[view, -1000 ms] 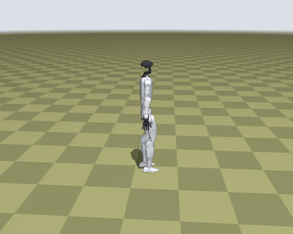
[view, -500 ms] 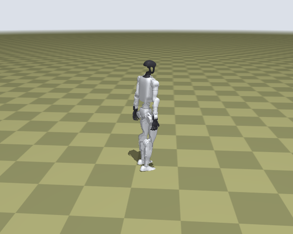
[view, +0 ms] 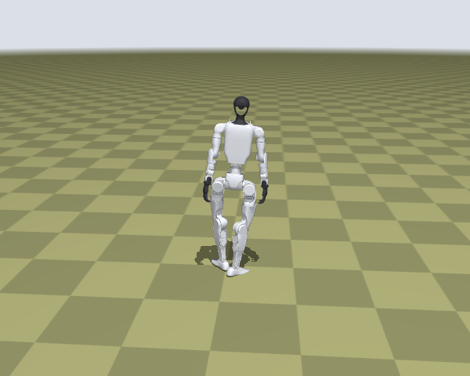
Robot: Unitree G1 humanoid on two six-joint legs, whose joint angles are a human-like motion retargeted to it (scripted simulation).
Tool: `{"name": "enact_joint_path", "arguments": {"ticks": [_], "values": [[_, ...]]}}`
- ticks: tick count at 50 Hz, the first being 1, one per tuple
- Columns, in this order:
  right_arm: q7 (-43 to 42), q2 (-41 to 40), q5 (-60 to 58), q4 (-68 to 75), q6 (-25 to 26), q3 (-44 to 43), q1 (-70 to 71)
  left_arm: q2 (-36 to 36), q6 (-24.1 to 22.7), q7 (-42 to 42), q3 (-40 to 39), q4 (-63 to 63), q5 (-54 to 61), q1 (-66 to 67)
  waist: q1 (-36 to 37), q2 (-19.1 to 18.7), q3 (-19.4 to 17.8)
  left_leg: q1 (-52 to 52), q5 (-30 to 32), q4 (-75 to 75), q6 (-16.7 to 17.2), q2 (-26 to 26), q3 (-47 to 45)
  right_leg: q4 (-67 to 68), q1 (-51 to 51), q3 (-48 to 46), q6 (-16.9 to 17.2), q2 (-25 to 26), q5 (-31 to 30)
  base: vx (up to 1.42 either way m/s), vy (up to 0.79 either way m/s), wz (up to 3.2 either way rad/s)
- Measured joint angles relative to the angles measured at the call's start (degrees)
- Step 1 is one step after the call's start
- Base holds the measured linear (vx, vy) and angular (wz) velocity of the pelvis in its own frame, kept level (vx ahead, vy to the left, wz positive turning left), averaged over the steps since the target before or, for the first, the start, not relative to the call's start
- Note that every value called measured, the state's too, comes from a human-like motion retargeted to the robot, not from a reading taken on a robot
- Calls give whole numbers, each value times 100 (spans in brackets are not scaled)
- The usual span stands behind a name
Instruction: In place motions
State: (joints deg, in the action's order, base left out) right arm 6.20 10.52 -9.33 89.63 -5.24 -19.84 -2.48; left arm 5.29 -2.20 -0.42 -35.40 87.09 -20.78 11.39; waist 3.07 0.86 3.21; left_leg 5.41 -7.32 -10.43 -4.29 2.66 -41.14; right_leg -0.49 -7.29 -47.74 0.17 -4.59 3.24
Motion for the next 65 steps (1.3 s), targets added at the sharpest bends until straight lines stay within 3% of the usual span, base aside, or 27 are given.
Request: {"name": "enact_joint_path", "arguments": {"ticks": [3,8,10,13,14,19,25,31,35,37,40,47,52,55,58,60,63,65], "values": [[-13,-24,29,12,11,87,20,-93,14,-20,-126,28,18,109,181,5,103,-11,147,311,-73,-145,250,98,-102,-192,47,-31,-12,27,20,63],[146,-129,207,-243,-120,205,126,-251,-88,-53,-154,-149,112,112,277,-89,-48,-48,164,454,-151,-253,824,501,-330,-479,-13,-115,-188,16,17,85],[185,-156,154,-370,-136,278,100,-285,-74,-84,-122,-177,51,96,192,-249,8,23,183,464,-169,-167,1189,864,-322,-561,-229,-146,-415,24,21,140],[62,-169,150,-327,-157,417,113,-304,-72,-141,-35,-223,14,49,-38,-696,83,235,248,337,-143,223,1907,1907,57,-92,-807,-239,-603,20,18,168],[54,-169,178,-260,-148,450,137,-296,-70,-164,-6,-248,-11,13,-108,-789,81,300,282,301,-150,279,2138,2238,241,226,-804,-274,-612,16,17,178],[78,-216,397,16,-105,528,208,-175,-122,-196,164,-438,-156,-269,-390,-675,-111,379,507,274,-220,-16,2933,2527,911,2411,-251,264,-551,12,5,203],[122,-292,246,-31,-148,651,137,67,-237,-393,470,-641,-143,-532,-507,-296,-330,401,790,226,-110,-462,3720,1757,1178,3374,-41,462,-265,11,-7,210],[106,-290,47,-52,-164,706,118,178,-222,-365,604,-568,-142,-633,-647,44,-543,288,1111,330,111,-917,4504,1025,1577,5275,391,863,78,6,-12,218],[87,-294,57,-90,-170,691,158,164,-220,-400,590,-519,-122,-592,-871,143,-688,149,1279,438,308,-1117,5031,620,1638,6063,705,1074,128,8,-15,216],[89,-307,118,-114,-172,706,201,165,-222,-387,572,-528,-180,-543,-862,199,-758,78,1323,496,405,-1186,5168,471,1584,6020,830,1030,-38,4,-19,158],[101,-347,182,-153,-165,743,288,185,-248,-386,523,-534,-262,-451,-641,278,-846,-13,1333,560,548,-1234,5268,357,1450,5459,525,847,-382,2,-20,99],[164,-427,49,-427,-169,587,355,85,-162,-303,533,-310,-95,-223,-54,241,-840,-36,1379,586,706,-1322,5708,450,1313,4850,430,620,-206,0,-18,94],[218,-480,-67,-764,-254,729,435,20,-137,-355,368,-185,98,-145,-242,215,-859,1,1185,550,662,-1362,5882,358,1209,4532,447,486,-188,-9,-10,97],[235,-476,-51,-754,-255,747,482,17,-124,-252,382,-200,28,-112,-357,265,-847,90,833,393,321,-1192,5159,235,1129,4327,463,337,-241,-7,-3,100],[214,-474,-77,-712,-258,690,468,37,-148,-219,458,-238,41,-90,-617,280,-738,151,443,0,103,-625,3379,33,1059,3941,524,179,-319,-4,-2,126],[182,-465,-107,-650,-266,675,408,31,-146,-261,458,-286,17,-47,-778,275,-634,92,546,-87,110,-376,2600,-53,1004,3756,516,141,-317,4,6,92],[133,-412,-161,-429,-238,627,307,-4,-146,-267,436,-344,-8,-3,-847,149,-465,-1,474,237,323,-359,2638,-10,1019,3748,445,217,-257,10,12,40],[66,-335,-200,-219,-202,571,273,-48,-139,-267,433,-329,14,-35,-886,42,-356,-7,543,480,280,-427,2816,24,1044,3720,411,254,-218,11,16,27]]}}
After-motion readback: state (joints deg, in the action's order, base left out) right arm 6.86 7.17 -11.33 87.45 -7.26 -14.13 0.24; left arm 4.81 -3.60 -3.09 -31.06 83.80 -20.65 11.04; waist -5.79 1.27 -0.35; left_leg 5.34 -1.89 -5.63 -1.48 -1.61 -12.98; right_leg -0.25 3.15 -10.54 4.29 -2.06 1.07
